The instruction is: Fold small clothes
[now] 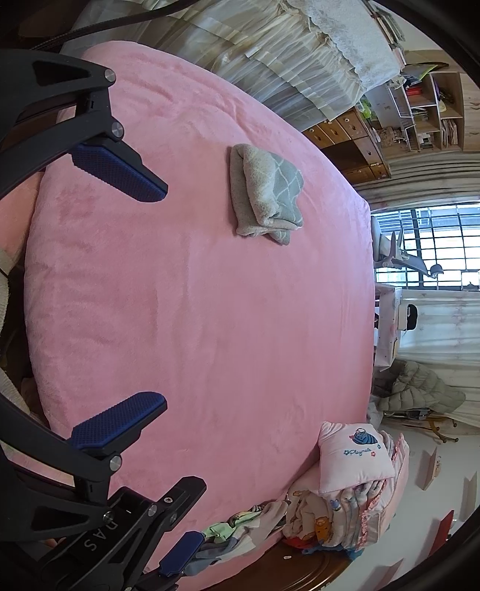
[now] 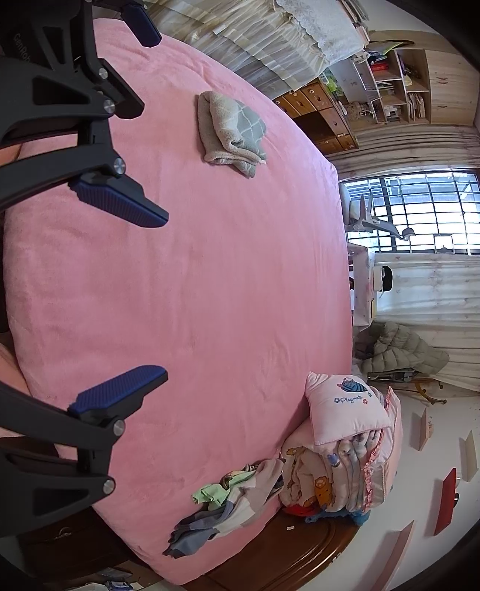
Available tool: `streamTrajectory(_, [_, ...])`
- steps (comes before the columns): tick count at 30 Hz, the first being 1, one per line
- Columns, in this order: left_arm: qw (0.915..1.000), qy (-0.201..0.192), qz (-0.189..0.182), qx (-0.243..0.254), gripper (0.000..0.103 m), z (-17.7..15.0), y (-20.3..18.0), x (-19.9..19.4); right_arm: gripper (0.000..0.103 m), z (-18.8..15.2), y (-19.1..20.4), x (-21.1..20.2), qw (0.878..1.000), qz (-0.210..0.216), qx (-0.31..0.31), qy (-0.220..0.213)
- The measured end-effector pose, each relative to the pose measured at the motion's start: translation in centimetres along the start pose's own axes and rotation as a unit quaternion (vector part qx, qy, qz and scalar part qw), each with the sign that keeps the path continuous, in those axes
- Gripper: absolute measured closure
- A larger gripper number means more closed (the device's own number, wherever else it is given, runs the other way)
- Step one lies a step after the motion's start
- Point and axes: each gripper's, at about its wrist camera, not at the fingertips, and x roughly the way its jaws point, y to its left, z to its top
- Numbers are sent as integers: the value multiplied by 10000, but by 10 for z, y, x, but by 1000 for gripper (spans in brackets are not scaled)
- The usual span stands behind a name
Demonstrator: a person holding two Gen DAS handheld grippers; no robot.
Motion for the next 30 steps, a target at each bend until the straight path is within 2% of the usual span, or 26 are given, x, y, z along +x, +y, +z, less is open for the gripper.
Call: streamTrajectory(30, [10000, -21, 44, 35, 1, -5, -2, -1, 25, 1, -2, 0, 10000, 5, 4, 3])
